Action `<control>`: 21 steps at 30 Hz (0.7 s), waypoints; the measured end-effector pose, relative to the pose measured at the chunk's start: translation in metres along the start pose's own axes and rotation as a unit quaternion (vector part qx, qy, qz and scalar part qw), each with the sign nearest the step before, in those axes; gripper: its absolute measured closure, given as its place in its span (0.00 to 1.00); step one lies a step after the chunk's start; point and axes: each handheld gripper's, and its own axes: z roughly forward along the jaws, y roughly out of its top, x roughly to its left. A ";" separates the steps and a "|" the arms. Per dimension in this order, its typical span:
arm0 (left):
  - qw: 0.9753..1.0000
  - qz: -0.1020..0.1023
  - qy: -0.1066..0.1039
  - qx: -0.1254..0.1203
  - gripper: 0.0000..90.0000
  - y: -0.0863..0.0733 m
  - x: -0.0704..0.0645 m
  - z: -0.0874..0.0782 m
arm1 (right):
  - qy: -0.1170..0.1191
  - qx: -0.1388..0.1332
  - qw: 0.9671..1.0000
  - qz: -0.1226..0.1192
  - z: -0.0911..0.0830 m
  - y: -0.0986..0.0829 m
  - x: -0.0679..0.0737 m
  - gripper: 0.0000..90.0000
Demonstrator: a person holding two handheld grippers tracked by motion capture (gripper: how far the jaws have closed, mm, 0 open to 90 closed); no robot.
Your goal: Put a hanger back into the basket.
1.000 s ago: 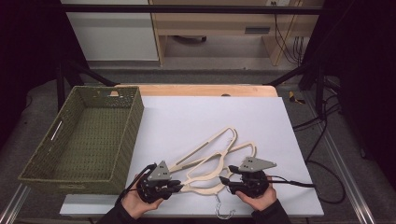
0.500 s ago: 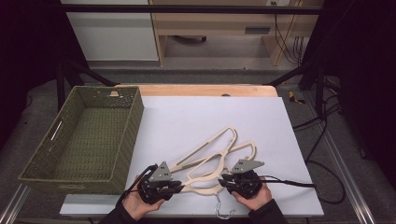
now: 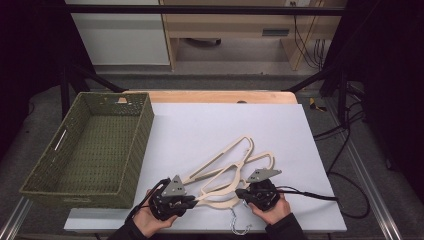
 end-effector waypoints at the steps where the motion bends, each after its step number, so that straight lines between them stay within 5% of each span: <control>1: 1.000 0.001 0.000 0.000 0.88 -0.001 0.000 0.000 | 0.002 0.001 1.000 0.004 0.000 0.000 0.000 0.99; 21: 1.000 0.009 -0.001 0.024 0.87 -0.010 -0.007 0.020 | -0.021 0.026 0.999 -0.024 -0.007 0.009 0.005 0.99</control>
